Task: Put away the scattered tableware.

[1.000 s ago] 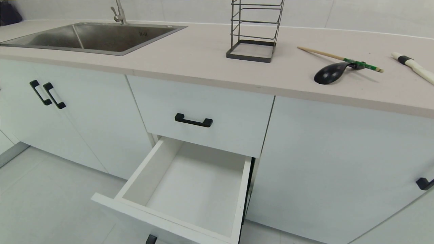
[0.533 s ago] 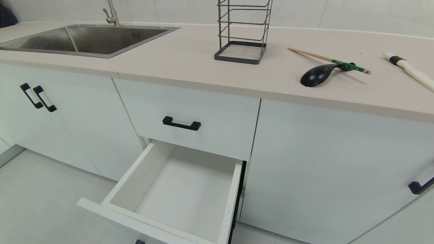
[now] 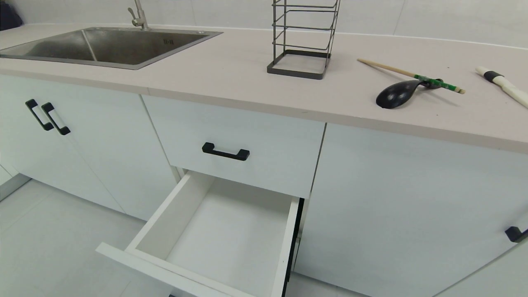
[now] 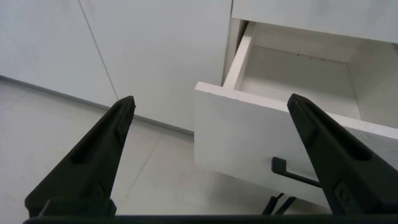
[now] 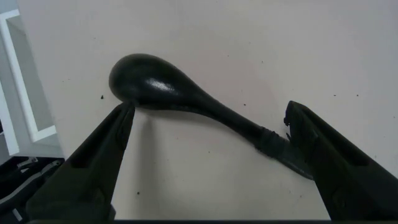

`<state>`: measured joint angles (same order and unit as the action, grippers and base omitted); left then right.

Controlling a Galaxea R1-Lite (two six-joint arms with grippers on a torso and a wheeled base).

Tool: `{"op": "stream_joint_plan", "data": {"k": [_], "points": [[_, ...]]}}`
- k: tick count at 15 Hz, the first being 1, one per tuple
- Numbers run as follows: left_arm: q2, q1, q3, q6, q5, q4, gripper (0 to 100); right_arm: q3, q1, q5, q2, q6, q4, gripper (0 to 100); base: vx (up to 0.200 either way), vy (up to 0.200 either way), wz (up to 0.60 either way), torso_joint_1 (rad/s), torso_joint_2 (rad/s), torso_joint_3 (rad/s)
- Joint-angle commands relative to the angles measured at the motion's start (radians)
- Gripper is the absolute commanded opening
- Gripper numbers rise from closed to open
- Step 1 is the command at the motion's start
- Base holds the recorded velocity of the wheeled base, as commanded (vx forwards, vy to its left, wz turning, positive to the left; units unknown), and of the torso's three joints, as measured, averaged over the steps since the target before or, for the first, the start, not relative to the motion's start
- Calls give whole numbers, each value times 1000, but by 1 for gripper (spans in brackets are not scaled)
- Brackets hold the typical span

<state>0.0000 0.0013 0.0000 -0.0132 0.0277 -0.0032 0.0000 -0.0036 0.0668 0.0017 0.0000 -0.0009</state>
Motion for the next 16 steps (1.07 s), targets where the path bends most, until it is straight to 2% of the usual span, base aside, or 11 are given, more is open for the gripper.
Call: {"op": "stream_joint_plan", "data": {"k": [1, 4, 7, 16], "points": [[0, 0, 0, -1, 0, -1, 100, 0, 1, 1, 0, 0, 1, 0, 0, 0, 0, 0, 0, 0], [0, 0, 0, -4, 0, -1, 100, 0, 1, 1, 0, 0, 1, 0, 0, 0, 0, 0, 0, 0], [0, 0, 0, -13, 3, -1, 100, 0, 1, 1, 0, 0, 1, 0, 200, 0, 0, 2, 2, 4], [0, 0, 0, -16, 5, -1, 100, 0, 1, 1, 0, 0, 1, 0, 0, 0, 0, 0, 0, 0]]}}
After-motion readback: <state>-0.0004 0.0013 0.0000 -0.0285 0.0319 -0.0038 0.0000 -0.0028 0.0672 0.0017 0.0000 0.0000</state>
